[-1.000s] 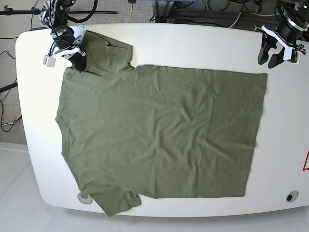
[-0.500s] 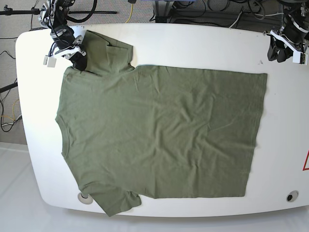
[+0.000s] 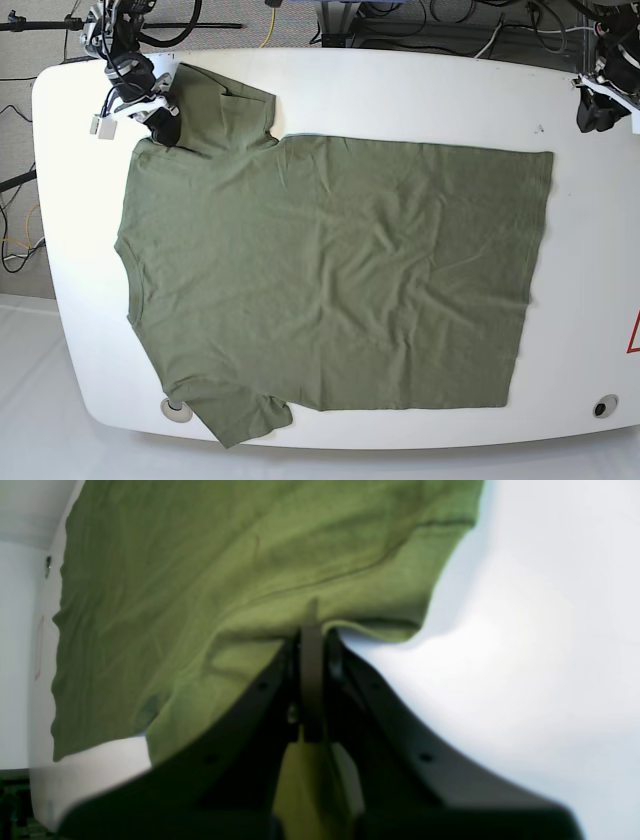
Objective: Fold the T-shirt properly
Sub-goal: 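Lower the left gripper onto the opposite shoulder corner and pinch it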
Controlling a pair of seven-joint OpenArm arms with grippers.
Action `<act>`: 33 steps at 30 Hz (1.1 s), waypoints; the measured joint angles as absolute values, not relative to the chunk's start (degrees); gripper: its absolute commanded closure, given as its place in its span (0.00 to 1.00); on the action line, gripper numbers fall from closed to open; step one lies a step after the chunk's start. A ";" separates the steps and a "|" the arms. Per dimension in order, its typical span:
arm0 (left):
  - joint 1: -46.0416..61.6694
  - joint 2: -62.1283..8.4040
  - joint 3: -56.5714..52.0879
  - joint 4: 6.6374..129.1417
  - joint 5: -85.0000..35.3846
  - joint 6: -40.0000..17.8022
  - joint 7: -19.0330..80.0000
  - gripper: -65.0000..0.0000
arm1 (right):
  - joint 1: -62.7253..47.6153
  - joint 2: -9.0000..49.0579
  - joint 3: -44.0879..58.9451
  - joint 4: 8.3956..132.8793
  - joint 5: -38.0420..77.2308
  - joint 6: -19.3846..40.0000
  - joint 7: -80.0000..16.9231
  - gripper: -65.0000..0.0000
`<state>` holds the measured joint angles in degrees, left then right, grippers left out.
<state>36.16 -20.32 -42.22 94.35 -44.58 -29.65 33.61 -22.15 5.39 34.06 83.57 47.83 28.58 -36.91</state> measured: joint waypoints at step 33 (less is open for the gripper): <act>25.74 -25.36 -35.31 79.90 -48.90 -30.83 40.66 0.68 | -21.67 5.41 34.02 83.57 47.46 28.60 -37.28 1.00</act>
